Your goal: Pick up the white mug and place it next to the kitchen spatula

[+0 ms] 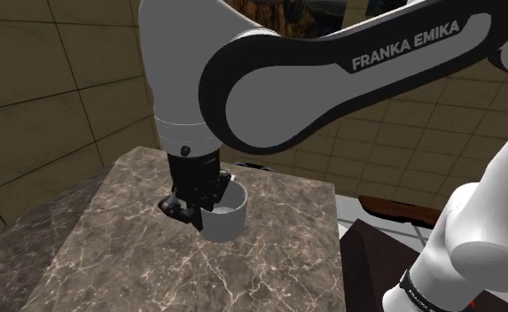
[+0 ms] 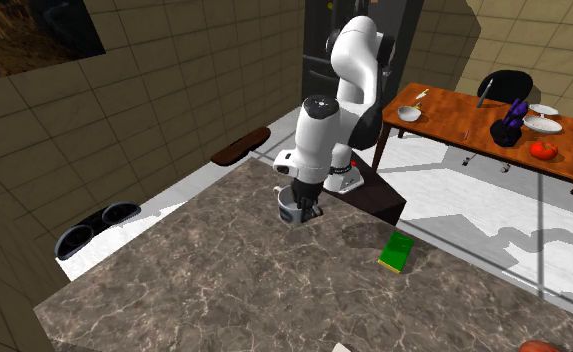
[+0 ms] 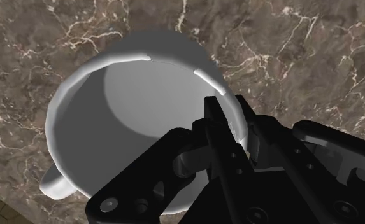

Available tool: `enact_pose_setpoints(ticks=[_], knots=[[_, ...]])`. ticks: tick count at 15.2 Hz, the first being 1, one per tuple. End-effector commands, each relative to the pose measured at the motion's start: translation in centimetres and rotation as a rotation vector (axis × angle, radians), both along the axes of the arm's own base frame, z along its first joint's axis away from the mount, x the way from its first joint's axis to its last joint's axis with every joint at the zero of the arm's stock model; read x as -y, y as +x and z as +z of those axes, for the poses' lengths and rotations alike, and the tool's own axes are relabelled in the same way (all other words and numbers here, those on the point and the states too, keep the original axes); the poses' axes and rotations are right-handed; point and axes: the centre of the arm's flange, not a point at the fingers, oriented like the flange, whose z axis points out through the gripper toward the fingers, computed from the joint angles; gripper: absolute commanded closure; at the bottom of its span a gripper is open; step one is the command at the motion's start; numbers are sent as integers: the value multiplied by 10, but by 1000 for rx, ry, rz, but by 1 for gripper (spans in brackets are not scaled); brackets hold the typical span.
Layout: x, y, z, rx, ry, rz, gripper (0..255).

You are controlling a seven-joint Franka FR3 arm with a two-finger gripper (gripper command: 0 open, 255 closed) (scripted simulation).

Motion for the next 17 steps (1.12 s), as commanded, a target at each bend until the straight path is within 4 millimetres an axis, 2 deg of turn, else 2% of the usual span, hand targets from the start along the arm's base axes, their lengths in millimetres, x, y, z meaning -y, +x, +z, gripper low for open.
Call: enact_pose_setpoints(ticks=[1,14,17], knots=[[-23,12,2,1,2,-4,255],[-179,86,2,1,2,-4,255],[-179,86,-13,1,2,-4,255]])
